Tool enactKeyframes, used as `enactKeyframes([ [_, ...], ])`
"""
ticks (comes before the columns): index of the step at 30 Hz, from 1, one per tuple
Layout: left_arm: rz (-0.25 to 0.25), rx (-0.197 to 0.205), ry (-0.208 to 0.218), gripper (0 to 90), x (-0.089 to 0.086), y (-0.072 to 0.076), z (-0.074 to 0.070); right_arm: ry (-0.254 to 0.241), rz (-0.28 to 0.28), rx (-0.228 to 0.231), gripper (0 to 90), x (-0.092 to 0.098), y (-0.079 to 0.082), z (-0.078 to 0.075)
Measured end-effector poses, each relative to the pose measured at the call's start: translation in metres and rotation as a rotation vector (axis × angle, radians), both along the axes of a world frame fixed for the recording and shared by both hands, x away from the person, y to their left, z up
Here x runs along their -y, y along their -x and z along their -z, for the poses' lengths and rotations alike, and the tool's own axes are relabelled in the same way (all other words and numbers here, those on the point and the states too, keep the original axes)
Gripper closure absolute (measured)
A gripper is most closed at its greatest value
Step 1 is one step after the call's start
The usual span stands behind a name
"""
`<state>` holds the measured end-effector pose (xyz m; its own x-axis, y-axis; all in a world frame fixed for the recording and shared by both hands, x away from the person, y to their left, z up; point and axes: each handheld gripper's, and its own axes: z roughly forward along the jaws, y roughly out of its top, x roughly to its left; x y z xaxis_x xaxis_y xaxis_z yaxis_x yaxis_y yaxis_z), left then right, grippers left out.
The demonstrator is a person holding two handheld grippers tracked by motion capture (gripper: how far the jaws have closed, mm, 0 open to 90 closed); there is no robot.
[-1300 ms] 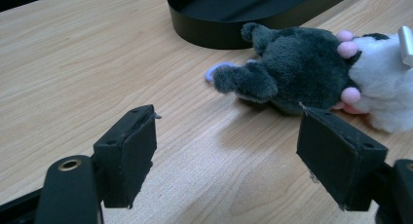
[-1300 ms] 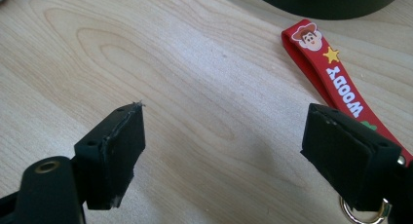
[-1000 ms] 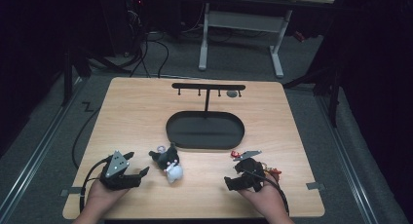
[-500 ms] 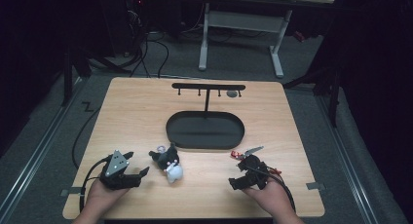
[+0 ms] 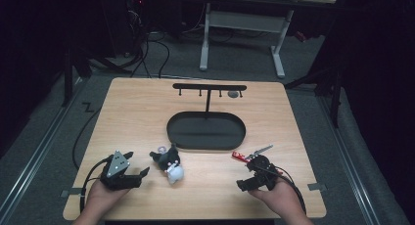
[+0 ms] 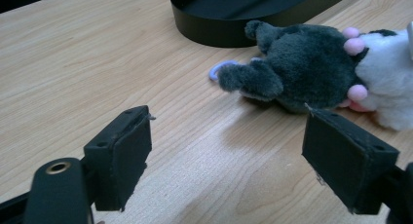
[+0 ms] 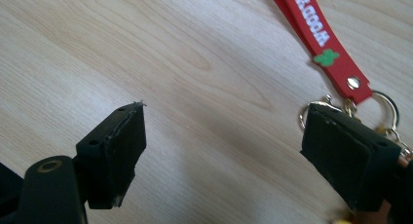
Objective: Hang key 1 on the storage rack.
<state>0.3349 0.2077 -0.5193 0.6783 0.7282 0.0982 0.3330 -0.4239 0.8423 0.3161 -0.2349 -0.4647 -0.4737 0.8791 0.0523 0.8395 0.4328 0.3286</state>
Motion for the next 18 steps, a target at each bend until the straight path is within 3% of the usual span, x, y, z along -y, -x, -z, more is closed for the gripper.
enactKeyframes([
  [2, -0.004, 0.001, -0.019, 15.0, 0.001, 0.0, 0.001, 0.003, 0.005, -0.006, 17.7, 0.007, 0.002, -0.001],
  [12, -0.004, -0.022, 0.003, 14.5, 0.0, 0.0, -0.001, 0.004, 0.031, -0.001, 20.3, 0.023, 0.009, -0.007],
  [18, 0.001, -0.037, 0.012, 15.0, 0.0, -0.001, -0.001, 0.005, 0.077, -0.01, 23.1, 0.039, 0.014, -0.011],
])
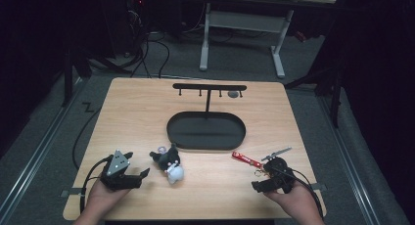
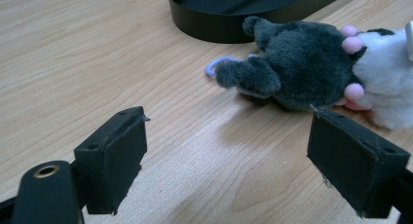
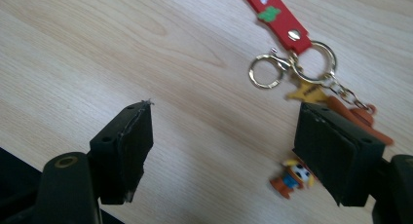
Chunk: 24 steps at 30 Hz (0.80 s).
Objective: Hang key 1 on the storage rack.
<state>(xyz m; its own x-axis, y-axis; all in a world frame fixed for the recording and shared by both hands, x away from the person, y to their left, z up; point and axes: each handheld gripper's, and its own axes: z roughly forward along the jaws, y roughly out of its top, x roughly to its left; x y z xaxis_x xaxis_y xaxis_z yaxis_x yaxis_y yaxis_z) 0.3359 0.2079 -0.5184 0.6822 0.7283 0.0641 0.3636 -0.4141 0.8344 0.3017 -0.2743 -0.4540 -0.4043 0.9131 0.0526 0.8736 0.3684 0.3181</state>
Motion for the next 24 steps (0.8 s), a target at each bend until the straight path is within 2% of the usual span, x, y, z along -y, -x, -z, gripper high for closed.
enactKeyframes([
  [12, 0.007, -0.006, -0.002, 14.8, 0.001, 0.0, 0.001, 0.038, 0.083, -0.013, 25.0, 0.027, 0.004, 0.004],
  [24, 0.034, -0.006, -0.011, 14.9, 0.003, 0.001, 0.002, 0.055, 0.135, -0.027, 29.7, 0.038, 0.003, 0.013],
])
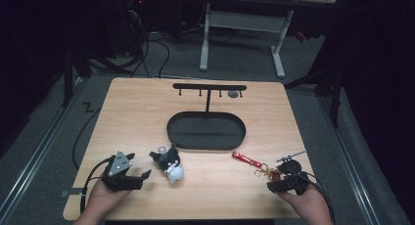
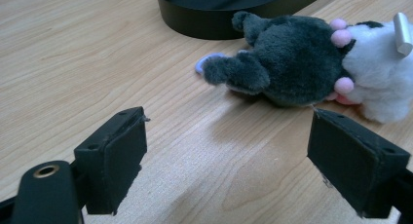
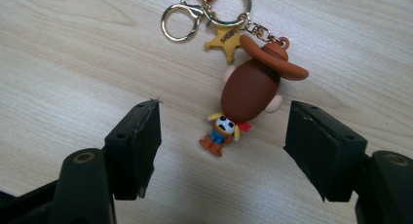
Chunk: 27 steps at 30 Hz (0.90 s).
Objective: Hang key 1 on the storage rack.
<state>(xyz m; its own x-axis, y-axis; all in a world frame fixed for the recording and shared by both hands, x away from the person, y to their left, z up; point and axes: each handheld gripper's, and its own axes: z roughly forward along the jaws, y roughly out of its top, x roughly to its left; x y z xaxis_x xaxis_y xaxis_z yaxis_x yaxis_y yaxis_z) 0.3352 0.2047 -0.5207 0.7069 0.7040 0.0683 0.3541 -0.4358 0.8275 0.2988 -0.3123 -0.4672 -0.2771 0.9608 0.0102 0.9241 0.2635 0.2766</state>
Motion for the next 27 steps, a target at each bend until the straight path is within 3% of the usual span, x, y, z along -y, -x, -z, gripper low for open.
enactKeyframes([
  [9, 0.009, -0.001, -0.002, 14.9, 0.001, 0.0, 0.001, 0.01, 0.033, -0.029, 33.2, 0.001, -0.008, 0.011],
  [14, 0.015, -0.004, -0.003, 14.9, 0.001, 0.0, 0.001, 0.016, 0.054, -0.039, 40.7, 0.001, -0.014, 0.015],
  [27, 0.024, -0.002, -0.006, 14.9, 0.001, 0.001, 0.001, 0.035, 0.062, -0.062, 46.6, -0.001, -0.02, 0.023],
])
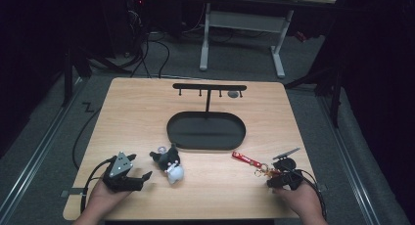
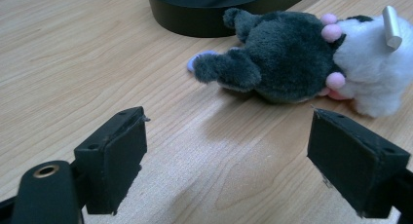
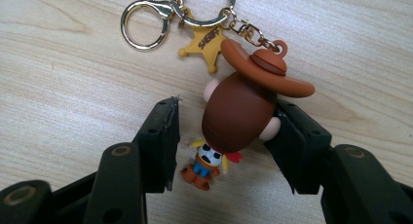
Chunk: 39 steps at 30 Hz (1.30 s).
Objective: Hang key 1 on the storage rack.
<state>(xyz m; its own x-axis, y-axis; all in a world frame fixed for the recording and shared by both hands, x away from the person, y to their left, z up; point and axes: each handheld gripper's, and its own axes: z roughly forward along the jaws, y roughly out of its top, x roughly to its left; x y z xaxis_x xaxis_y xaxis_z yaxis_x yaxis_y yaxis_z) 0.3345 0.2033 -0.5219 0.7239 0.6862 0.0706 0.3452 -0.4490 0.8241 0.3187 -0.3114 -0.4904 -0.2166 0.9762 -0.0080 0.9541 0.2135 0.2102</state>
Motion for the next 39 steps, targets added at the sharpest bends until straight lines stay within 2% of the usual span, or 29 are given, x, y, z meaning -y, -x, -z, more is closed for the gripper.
enactKeyframes([
  [5, 0.002, 0.003, 0.004, 14.9, 0.0, 0.0, 0.0, 0.008, -0.001, 0.001, 49.7, 0.0, 0.0, 0.0],
  [11, 0.006, 0.004, 0.004, 14.9, 0.0, 0.001, -0.001, 0.01, -0.007, 0.006, 58.9, 0.001, 0.0, -0.001],
  [20, 0.01, 0.01, 0.005, 14.9, 0.001, 0.001, 0.0, 0.009, -0.032, -0.004, 60.8, 0.002, -0.001, -0.002],
  [24, 0.015, 0.012, 0.0, 14.9, 0.001, 0.002, 0.0, -0.016, -0.025, 0.0, 60.9, 0.004, -0.001, -0.002],
  [25, 0.015, 0.014, 0.002, 14.9, 0.001, 0.002, 0.0, -0.051, -0.02, -0.007, 61.0, 0.007, -0.001, -0.003],
  [26, 0.015, 0.014, 0.002, 14.9, 0.001, 0.002, 0.0, -0.051, -0.02, -0.007, 61.0, 0.007, -0.001, -0.003],
  [27, 0.014, 0.016, 0.002, 14.9, 0.001, 0.002, 0.0, -0.04, -0.027, -0.008, 61.1, 0.007, -0.001, -0.006],
  [32, 0.013, 0.017, 0.002, 14.9, 0.001, 0.002, 0.0, -0.052, -0.039, 0.01, 61.2, 0.006, 0.001, -0.017],
  [39, 0.012, 0.017, 0.001, 14.9, 0.001, 0.002, 0.0, -0.063, -0.1, 0.037, 61.3, -0.008, 0.003, -0.04],
])
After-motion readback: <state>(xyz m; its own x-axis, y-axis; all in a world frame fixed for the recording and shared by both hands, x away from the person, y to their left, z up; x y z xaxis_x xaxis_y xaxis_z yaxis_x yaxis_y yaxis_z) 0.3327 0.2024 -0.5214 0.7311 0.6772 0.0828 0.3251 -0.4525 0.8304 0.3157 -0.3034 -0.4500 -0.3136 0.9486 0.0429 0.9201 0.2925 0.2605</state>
